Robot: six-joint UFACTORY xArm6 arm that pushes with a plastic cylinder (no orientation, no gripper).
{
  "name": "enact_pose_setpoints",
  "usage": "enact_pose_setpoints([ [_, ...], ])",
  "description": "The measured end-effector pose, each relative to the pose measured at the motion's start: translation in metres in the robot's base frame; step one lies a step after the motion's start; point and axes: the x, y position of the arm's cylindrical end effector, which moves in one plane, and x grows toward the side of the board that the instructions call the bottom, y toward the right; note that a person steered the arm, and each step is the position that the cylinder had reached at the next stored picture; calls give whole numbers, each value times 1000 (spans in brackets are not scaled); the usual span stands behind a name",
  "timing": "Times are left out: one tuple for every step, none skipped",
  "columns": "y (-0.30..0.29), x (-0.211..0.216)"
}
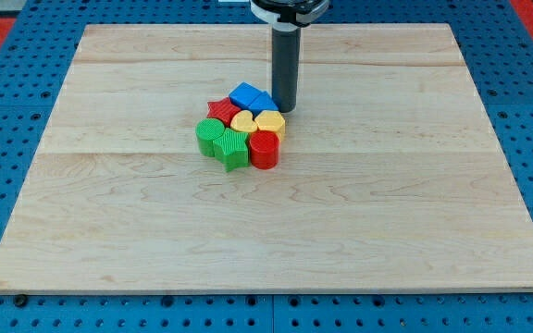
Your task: Point your arm at the blue cube
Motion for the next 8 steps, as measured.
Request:
enact_pose_setpoints([
  [16,-18],
  [18,-48],
  [-9,-60],
  [-27,-50],
  [-41,-50],
  [-60,-50],
  [-70,-49],
  [-70,-39],
])
